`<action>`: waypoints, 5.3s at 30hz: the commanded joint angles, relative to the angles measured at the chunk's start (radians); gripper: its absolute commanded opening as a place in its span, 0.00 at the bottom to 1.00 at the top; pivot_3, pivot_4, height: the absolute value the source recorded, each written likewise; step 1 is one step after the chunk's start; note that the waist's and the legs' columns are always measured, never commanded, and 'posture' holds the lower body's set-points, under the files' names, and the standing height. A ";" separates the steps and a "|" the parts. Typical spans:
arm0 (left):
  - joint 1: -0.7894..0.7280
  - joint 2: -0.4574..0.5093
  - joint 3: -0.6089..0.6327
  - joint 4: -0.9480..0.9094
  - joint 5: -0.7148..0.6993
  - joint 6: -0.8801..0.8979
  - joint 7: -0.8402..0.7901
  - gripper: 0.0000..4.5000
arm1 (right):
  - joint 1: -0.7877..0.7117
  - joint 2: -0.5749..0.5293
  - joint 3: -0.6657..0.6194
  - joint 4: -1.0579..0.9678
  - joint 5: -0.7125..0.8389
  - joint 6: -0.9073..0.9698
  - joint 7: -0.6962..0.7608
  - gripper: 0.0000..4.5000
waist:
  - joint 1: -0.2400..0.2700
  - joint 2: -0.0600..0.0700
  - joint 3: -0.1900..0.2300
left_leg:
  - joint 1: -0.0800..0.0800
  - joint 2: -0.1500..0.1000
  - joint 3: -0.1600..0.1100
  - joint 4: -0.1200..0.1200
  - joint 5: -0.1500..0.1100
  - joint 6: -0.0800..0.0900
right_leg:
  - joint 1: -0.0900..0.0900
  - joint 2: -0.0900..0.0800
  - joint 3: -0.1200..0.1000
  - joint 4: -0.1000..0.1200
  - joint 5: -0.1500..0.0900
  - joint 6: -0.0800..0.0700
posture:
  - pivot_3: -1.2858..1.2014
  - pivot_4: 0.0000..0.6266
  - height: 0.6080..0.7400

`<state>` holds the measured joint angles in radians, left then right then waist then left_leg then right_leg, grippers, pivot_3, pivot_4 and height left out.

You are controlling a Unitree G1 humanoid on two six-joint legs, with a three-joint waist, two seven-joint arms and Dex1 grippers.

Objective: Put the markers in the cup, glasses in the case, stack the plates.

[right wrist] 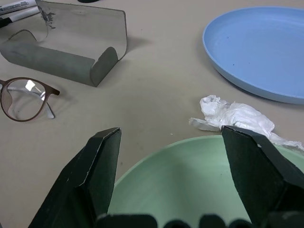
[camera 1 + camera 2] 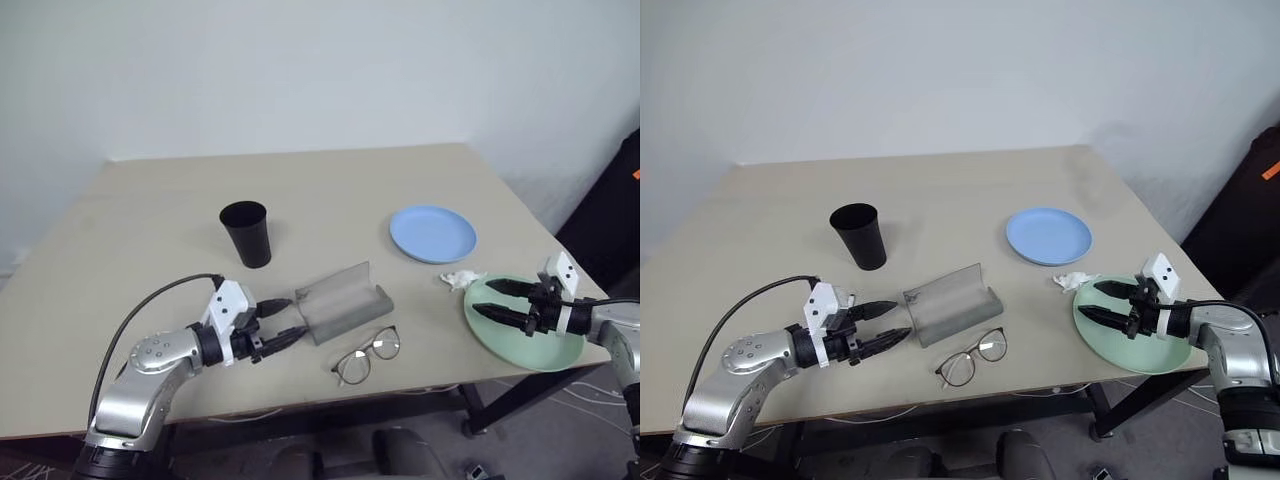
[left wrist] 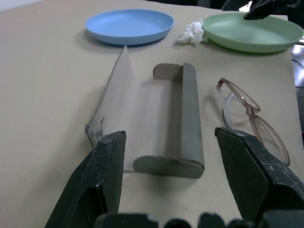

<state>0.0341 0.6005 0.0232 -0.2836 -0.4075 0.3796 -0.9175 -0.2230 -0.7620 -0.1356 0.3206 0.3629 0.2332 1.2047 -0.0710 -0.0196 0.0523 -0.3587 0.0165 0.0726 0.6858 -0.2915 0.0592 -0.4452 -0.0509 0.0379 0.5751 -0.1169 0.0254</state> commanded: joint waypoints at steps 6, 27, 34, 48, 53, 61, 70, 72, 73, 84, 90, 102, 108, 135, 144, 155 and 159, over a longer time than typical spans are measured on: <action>-0.020 0.016 0.005 -0.037 -0.015 -0.005 -0.004 0.70 | -0.013 0.006 -0.026 -0.041 0.022 -0.008 -0.018 0.81 | -0.001 0.000 0.000 | 0.000 0.000 0.001 0.000 0.000 0.000 | 0.000 0.000 0.000 0.000 0.000 0.000 | 0.52 0.00 1.00; 0.025 0.010 0.001 -0.099 -0.032 0.021 0.025 0.70 | 0.035 0.054 -0.025 -0.160 0.001 0.026 -0.147 0.81 | 0.000 0.000 0.000 | -0.001 0.001 0.001 0.000 0.000 0.000 | -0.001 -0.001 0.000 0.000 0.000 0.000 | 0.52 0.00 1.00; 0.013 -0.006 -0.016 -0.101 -0.036 0.035 0.043 0.70 | 0.045 0.032 -0.018 -0.181 -0.021 0.036 -0.173 0.81 | 0.000 0.000 0.000 | 0.000 0.001 0.001 0.000 0.000 0.000 | -0.001 -0.001 0.000 0.000 0.000 0.000 | 0.52 0.00 1.00; -0.020 -0.023 -0.060 -0.062 -0.021 0.020 0.034 0.70 | -0.100 -0.042 0.047 -0.310 -0.008 0.599 -0.299 0.81 | -0.001 0.000 0.000 | 0.000 0.001 0.002 0.000 0.000 0.000 | -0.001 0.000 0.000 0.000 0.000 0.000 | 0.52 0.00 1.00; -0.033 -0.029 -0.069 -0.049 -0.019 0.017 0.033 0.70 | -0.170 -0.039 0.069 -0.354 0.021 0.793 -0.338 0.81 | 0.001 0.000 0.000 | -0.001 0.001 0.000 0.000 0.000 0.000 | -0.001 0.000 -0.001 -0.001 0.000 0.000 | 0.52 0.00 1.00; -0.047 -0.043 -0.083 -0.028 -0.010 0.003 0.034 0.70 | -0.178 -0.034 0.204 -0.417 -0.025 0.932 -0.427 0.81 | 0.000 0.000 0.000 | -0.002 0.000 0.000 -0.001 0.000 0.001 | -0.003 -0.001 -0.001 -0.001 0.000 0.000 | 0.52 0.00 1.00; -0.052 -0.053 -0.088 -0.016 0.002 -0.007 0.029 0.70 | -0.169 -0.075 0.263 -0.482 -0.035 0.958 -0.461 0.81 | 0.000 0.000 0.000 | -0.002 0.000 0.000 -0.001 0.000 0.000 | -0.002 -0.001 -0.001 -0.001 0.000 0.000 | 0.52 0.00 1.00; -0.052 -0.054 -0.091 -0.014 0.003 -0.010 0.028 0.70 | -0.168 -0.086 0.277 -0.492 -0.047 0.949 -0.470 0.81 | 0.000 0.000 0.000 | -0.002 0.000 0.000 -0.001 0.000 0.000 | -0.002 0.000 -0.001 -0.002 0.000 0.000 | 0.52 0.00 1.00; -0.052 -0.055 -0.093 -0.013 0.003 -0.011 0.028 0.70 | -0.166 -0.091 0.285 -0.500 -0.055 0.943 -0.475 0.77 | 0.000 0.000 0.000 | -0.002 0.000 0.000 -0.001 0.000 0.000 | -0.002 -0.001 -0.001 -0.002 0.000 0.000 | 0.52 0.00 1.00; -0.056 -0.062 -0.099 -0.005 0.008 -0.019 0.030 0.71 | -0.150 -0.101 0.324 -0.526 -0.079 0.908 -0.492 0.00 | -0.002 -0.002 0.000 | -0.002 0.001 0.001 -0.001 0.000 0.000 | -0.002 -0.001 -0.001 -0.003 0.000 0.000 | 0.52 0.00 1.00; -0.059 -0.065 -0.100 -0.001 0.011 -0.021 0.031 0.71 | -0.166 -0.097 0.335 -0.499 -0.109 0.876 -0.493 0.00 | -0.003 -0.005 -0.002 | 0.000 0.011 0.002 -0.001 0.000 -0.001 | -0.002 -0.001 -0.004 -0.004 0.000 0.000 | 0.52 0.00 1.00; -0.068 -0.073 -0.108 0.011 0.019 -0.031 0.037 0.71 | -0.205 -0.097 0.351 -0.414 -0.156 0.838 -0.519 0.00 | -0.002 -0.005 -0.002 | -0.001 0.013 0.006 0.000 0.000 -0.001 | -0.003 -0.003 -0.004 -0.007 0.000 0.000 | 0.52 0.00 1.00; -0.067 -0.074 -0.114 0.013 0.021 -0.035 0.039 0.71 | -0.234 -0.092 0.344 -0.350 -0.191 0.847 -0.558 0.00 | 0.000 -0.005 -0.002 | -0.001 0.014 0.007 0.000 0.000 -0.001 | -0.003 -0.003 -0.005 -0.007 0.000 0.000 | 0.52 0.00 1.00; -0.070 -0.087 -0.114 0.014 0.033 -0.036 0.044 0.71 | -0.372 -0.067 0.301 -0.172 -0.265 0.736 -0.611 0.00 | -0.001 -0.004 -0.003 | -0.007 0.008 0.005 -0.003 0.000 0.002 | -0.013 0.000 -0.004 -0.003 0.000 0.000 | 0.52 0.00 1.00; -0.098 -0.116 -0.108 0.019 0.016 -0.027 0.052 0.71 | -0.487 -0.013 0.249 -0.027 -0.307 0.406 -0.655 0.00 | -0.001 -0.003 -0.003 | -0.007 0.007 0.006 -0.003 0.000 0.002 | -0.013 0.000 -0.003 -0.002 0.000 0.000 | 0.52 0.00 1.00; -0.169 -0.131 -0.090 0.031 -0.002 -0.013 0.056 0.71 | -0.615 0.092 0.365 0.225 -0.353 -0.040 -0.369 0.00 | -0.002 -0.003 -0.003 | -0.005 0.007 0.005 -0.002 0.001 0.002 | -0.009 0.001 -0.002 -0.002 0.000 -0.001 | 0.52 0.00 1.00; -0.182 -0.124 -0.092 0.023 -0.008 -0.007 0.057 0.71 | -0.694 0.143 0.388 0.391 -0.375 -0.136 -0.272 0.00 | -0.002 -0.003 -0.003 | -0.004 0.006 0.005 -0.002 0.001 0.002 | -0.008 0.001 -0.001 -0.002 0.000 -0.001 | 0.52 0.00 1.00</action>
<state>-0.1289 0.4731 -0.0897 -0.2276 -0.3976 0.3746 -0.8593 -0.8725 -0.6141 0.2610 0.6846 -0.0024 0.1498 0.9023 -0.0729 -0.0224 0.0494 -0.3626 0.0222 0.0773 0.6837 -0.2906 0.0617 -0.4531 -0.0494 0.0365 0.5736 -0.1165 0.0246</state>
